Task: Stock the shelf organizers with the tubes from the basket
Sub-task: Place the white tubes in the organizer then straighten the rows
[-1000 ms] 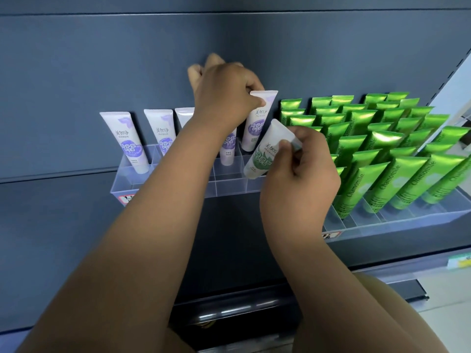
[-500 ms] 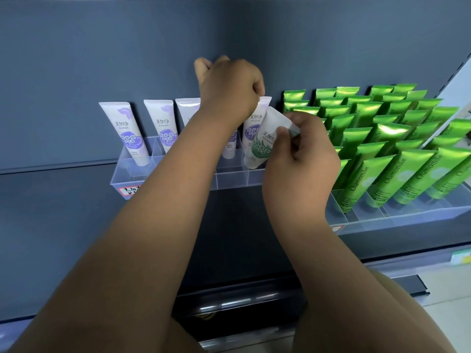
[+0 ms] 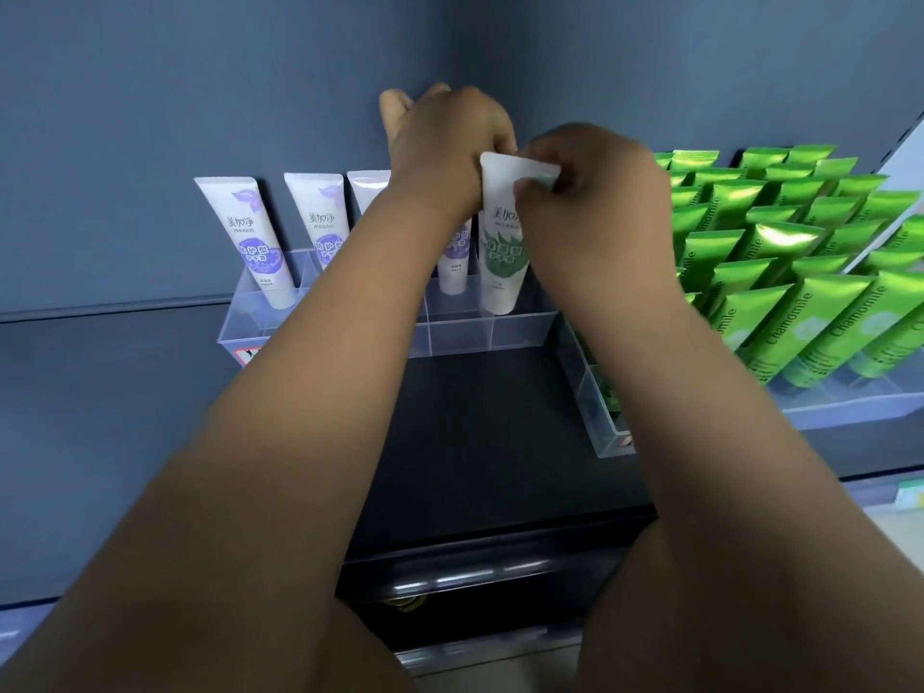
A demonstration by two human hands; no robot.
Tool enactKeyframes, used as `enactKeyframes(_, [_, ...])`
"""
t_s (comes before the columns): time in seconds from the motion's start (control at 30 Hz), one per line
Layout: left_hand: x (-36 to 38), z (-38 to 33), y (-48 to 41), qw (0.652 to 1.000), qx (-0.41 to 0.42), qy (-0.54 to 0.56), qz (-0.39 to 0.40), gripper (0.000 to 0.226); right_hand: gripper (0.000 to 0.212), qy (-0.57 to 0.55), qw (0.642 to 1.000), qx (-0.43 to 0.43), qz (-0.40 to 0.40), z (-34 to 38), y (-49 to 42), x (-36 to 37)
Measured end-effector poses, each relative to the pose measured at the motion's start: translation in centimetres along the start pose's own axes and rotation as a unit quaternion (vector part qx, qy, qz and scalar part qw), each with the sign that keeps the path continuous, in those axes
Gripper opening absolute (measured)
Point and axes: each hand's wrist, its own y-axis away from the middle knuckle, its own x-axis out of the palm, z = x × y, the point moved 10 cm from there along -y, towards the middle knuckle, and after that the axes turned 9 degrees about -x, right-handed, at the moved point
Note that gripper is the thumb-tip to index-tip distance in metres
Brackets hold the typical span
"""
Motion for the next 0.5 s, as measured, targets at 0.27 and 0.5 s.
enactKeyframes(0.27, [-0.6,0.2,0.0,0.999,-0.005,0.030,-0.018,0.031,0.028,0.037,0.989,-0.049,0.132,0.6,-3.7,0.2])
enactKeyframes(0.5, [-0.6,0.1,0.0,0.999,0.007,0.044,-0.028,0.030,0.027,0.064,0.978,-0.070,0.186,0.1,-3.9,0.7])
